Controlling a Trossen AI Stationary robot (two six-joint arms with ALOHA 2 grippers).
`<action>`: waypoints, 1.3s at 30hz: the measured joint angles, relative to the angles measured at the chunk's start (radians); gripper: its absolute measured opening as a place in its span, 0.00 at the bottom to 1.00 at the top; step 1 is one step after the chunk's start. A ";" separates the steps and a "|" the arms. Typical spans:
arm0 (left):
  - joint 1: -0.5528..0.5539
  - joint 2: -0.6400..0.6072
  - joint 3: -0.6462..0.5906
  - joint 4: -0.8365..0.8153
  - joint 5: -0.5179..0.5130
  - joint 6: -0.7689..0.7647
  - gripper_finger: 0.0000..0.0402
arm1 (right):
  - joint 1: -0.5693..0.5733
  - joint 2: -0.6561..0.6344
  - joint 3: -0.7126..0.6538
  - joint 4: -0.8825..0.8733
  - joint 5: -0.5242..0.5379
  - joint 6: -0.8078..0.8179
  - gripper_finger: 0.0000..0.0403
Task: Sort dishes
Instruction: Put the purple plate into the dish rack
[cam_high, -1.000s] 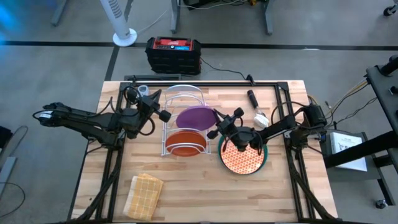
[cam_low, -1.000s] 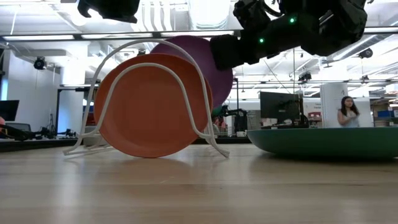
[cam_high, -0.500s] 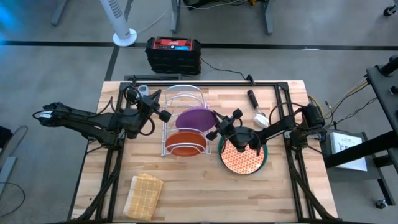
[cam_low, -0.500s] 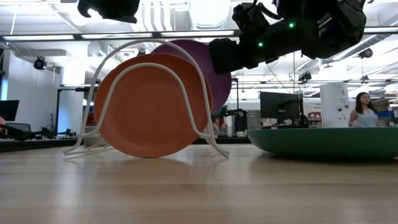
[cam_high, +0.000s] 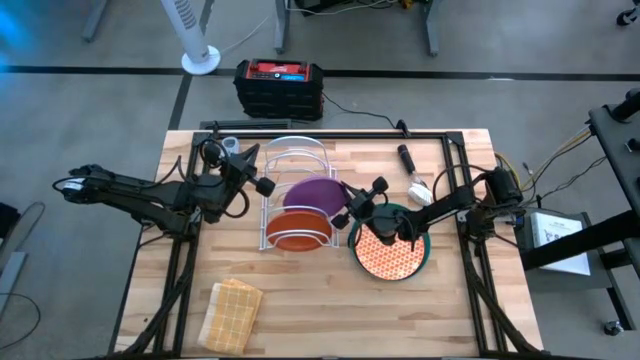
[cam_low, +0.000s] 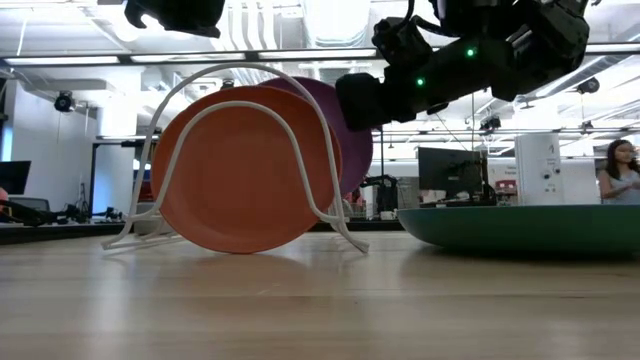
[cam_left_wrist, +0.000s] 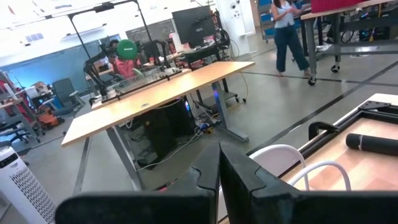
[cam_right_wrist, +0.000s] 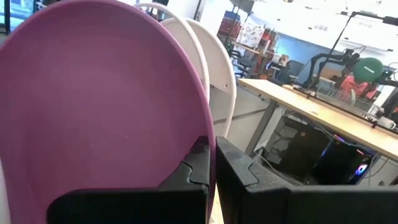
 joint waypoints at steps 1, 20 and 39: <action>0.000 0.000 0.000 0.000 0.000 0.000 0.00 | 0.000 0.000 0.000 -0.002 0.000 0.000 0.00; 0.000 0.000 0.000 -0.009 0.000 0.000 0.00 | 0.000 0.000 0.000 -0.064 -0.021 -0.002 0.00; 0.000 0.000 0.000 -0.013 0.000 0.000 0.00 | -0.001 0.000 0.000 -0.075 -0.075 0.027 0.04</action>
